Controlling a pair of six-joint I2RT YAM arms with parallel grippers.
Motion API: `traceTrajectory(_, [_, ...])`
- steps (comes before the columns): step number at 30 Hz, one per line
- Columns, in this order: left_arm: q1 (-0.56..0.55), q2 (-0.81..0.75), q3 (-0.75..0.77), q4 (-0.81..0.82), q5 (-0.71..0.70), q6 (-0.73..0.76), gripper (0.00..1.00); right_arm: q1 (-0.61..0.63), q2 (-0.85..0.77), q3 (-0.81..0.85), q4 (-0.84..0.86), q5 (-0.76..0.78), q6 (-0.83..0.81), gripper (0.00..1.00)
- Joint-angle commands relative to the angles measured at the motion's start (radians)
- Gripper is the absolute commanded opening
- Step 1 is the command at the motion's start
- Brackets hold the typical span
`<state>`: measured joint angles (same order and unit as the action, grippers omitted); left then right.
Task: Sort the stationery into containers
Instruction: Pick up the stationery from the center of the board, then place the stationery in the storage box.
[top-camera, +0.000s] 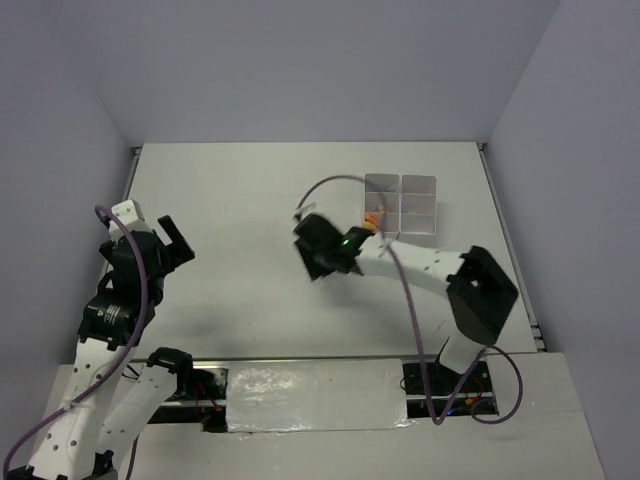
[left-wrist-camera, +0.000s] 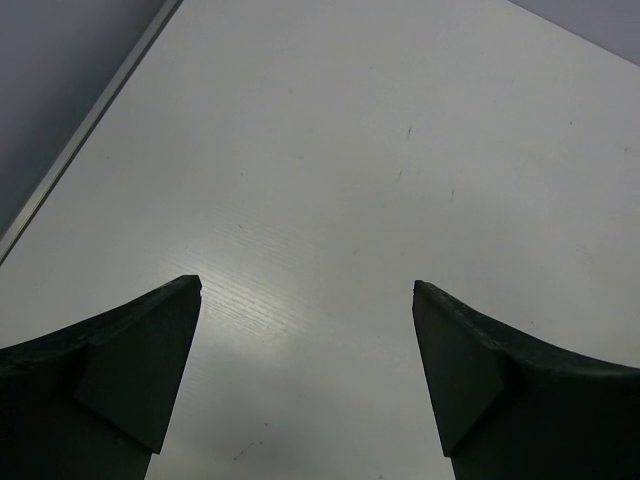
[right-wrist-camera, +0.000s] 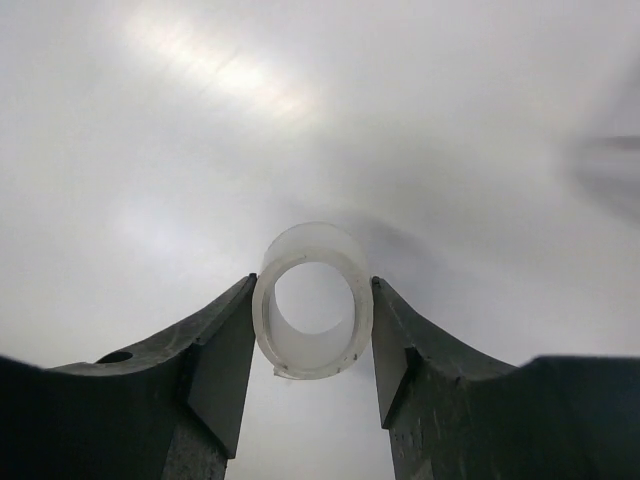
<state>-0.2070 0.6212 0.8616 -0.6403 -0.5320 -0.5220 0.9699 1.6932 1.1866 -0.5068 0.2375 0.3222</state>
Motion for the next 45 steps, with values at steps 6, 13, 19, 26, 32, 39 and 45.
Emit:
traceTrajectory(6, [-0.003,-0.023,0.001,0.051,0.021,0.030,0.99,-0.601,-0.222,-0.018,0.025,0.137,0.029,0.30])
traceTrajectory(13, [-0.012,-0.031,-0.001,0.056,0.030,0.033,0.99,-0.692,-0.423,-0.232,0.283,0.276,0.340,0.32])
traceTrajectory(19, [-0.032,-0.037,-0.004,0.060,0.033,0.039,0.99,-0.695,-0.484,-0.335,0.497,0.381,0.298,0.31])
traceTrajectory(26, [-0.035,-0.038,-0.006,0.068,0.053,0.047,0.99,-0.729,-0.406,-0.348,0.675,0.243,0.115,0.35])
traceTrajectory(32, [-0.034,-0.037,-0.007,0.070,0.059,0.050,0.99,-0.763,-0.382,-0.378,0.714,0.189,0.129,0.37])
traceTrajectory(39, [-0.034,-0.035,-0.009,0.071,0.066,0.053,0.99,-0.781,-0.366,-0.420,0.731,0.163,0.170,0.39])
traceTrajectory(45, [-0.035,-0.034,-0.007,0.073,0.069,0.053,0.99,-0.793,-0.354,-0.459,0.751,0.164,0.189,0.40])
